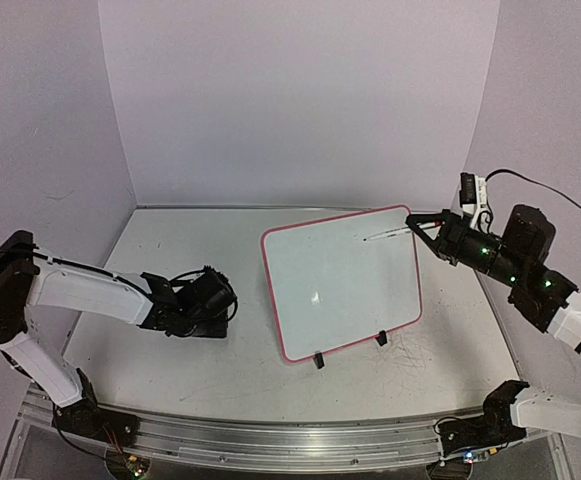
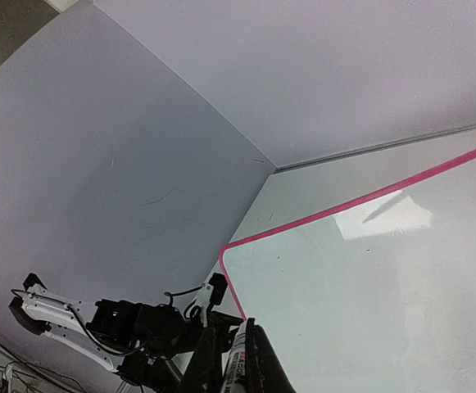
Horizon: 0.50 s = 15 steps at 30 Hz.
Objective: Write a sentence on the whiteboard
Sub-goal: Place the pen cap at the center of the board.
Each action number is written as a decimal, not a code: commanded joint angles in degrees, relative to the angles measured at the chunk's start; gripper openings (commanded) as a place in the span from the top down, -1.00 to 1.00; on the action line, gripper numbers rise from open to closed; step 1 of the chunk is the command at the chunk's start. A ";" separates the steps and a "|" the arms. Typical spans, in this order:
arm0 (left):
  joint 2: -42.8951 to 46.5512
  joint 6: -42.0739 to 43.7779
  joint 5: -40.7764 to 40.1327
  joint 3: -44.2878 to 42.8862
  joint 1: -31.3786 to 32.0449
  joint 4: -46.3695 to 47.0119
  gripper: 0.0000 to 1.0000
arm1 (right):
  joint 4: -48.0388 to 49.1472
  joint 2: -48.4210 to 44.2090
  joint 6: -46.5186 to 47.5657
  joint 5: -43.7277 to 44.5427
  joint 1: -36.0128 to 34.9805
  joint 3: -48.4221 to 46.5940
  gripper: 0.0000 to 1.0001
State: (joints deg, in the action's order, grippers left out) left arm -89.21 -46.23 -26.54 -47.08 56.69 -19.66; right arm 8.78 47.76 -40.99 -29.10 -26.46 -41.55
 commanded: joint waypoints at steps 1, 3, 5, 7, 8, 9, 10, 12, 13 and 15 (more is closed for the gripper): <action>-1.96 -5.62 -0.85 0.24 -0.06 0.83 1.00 | 4.36 -0.66 -1.12 -1.52 -0.15 1.53 1.00; -3.13 -6.54 -1.21 0.54 -0.07 1.26 1.00 | 4.92 -1.05 -1.55 -2.34 -0.12 1.90 1.00; -4.34 -7.20 -1.27 0.59 0.00 1.65 0.96 | 5.45 -1.53 -2.02 -2.77 -0.16 2.28 1.00; -5.33 -7.46 -1.06 0.80 0.00 2.40 0.92 | 5.65 -1.95 -2.22 -2.73 -0.13 2.32 1.00; -5.81 -7.52 -0.94 1.09 0.02 3.03 0.90 | 5.71 -2.04 -2.29 -2.75 -0.15 2.31 1.00; -6.31 -7.56 -0.84 1.34 0.04 3.53 0.88 | 5.72 -2.06 -2.33 -2.79 -0.17 2.21 1.00; -6.74 -7.50 -0.72 1.52 0.02 3.89 0.87 | 5.76 -2.01 -2.41 -2.88 -0.17 2.17 1.00; -7.60 -7.42 -0.51 1.76 0.03 4.31 0.86 | 5.80 -1.91 -2.59 -3.10 -0.15 2.06 1.00; -7.84 -7.47 -0.44 1.85 0.01 4.34 0.85 | 5.81 -1.88 -2.63 -3.18 -0.16 2.02 1.00; -7.92 -7.66 -0.36 2.27 0.01 4.32 0.78 | 5.88 -1.85 -2.77 -3.25 -0.13 1.96 1.00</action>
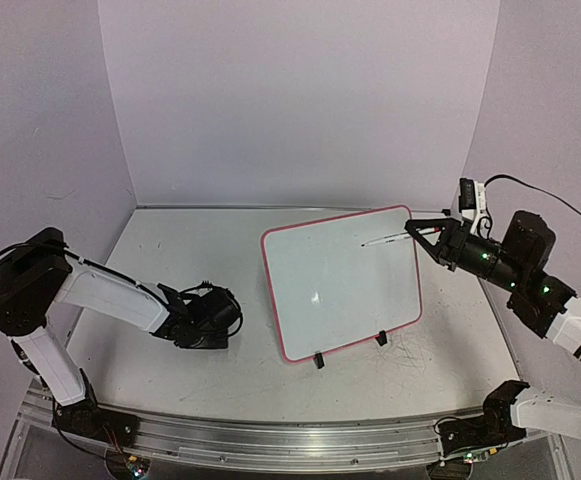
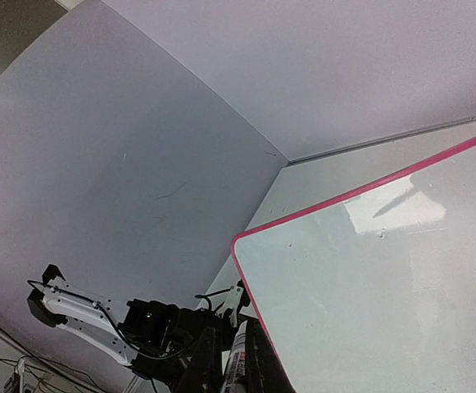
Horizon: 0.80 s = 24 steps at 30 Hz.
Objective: Write a sentence on the whiteboard
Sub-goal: Place the pen cap at the center of the board.
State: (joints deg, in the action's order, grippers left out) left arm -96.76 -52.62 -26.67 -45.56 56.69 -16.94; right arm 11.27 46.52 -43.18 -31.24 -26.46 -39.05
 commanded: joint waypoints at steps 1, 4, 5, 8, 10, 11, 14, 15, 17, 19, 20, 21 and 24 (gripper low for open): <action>-0.31 -1.38 -0.22 0.90 0.02 1.63 0.74 | 3.40 -0.61 -0.61 -1.10 -0.16 -0.52 1.00; 0.47 -1.16 -0.18 1.43 0.03 1.64 0.59 | 3.41 -0.62 -0.76 -1.02 -0.19 -0.22 1.00; 1.15 -1.04 -0.16 1.65 0.01 1.60 0.52 | 3.41 -0.58 -0.72 -0.92 -0.22 -0.18 1.00; 3.76 -0.77 -0.28 2.57 0.00 1.59 0.34 | 3.41 -0.32 -0.43 -0.60 -0.21 -0.02 1.00; 5.94 -0.32 -0.48 2.89 0.00 1.29 0.25 | 3.34 -0.07 -0.20 -0.62 -0.23 -0.23 1.00; 7.18 -0.27 -0.67 3.02 0.00 0.89 0.21 | 3.30 0.09 -0.13 -0.69 -0.25 -0.42 1.00; 12.10 -0.20 -1.04 3.27 0.02 -1.36 0.09 | 3.03 0.56 0.13 -1.25 -0.25 -0.92 1.00; 14.52 -0.07 -0.93 3.38 0.04 -2.10 0.04 | 2.93 0.64 0.12 -1.38 -0.26 -0.96 1.00; 18.74 0.74 -0.30 3.41 0.05 -2.94 -0.10 | 2.94 0.67 0.20 -1.62 -0.47 -0.96 1.00; 24.50 2.01 0.76 3.21 0.02 -3.09 -0.25 | 3.06 0.69 0.65 -1.53 -1.21 -0.92 1.00; 26.98 2.80 1.28 2.96 0.05 -3.09 -0.33 | 3.25 0.76 0.78 -1.48 -1.64 -0.95 1.00; 29.05 3.90 2.02 2.32 0.05 -2.99 -0.38 | 3.42 0.95 0.85 -1.38 -2.26 -1.03 1.00; 35.07 9.42 6.78 -0.98 0.01 -0.48 -0.45 | 4.10 2.23 1.25 -0.71 -4.71 -1.59 1.00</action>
State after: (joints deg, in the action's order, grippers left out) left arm -69.01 -50.14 -25.17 -41.96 56.69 -19.17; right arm 11.72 47.48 -43.33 -31.81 -28.30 -39.03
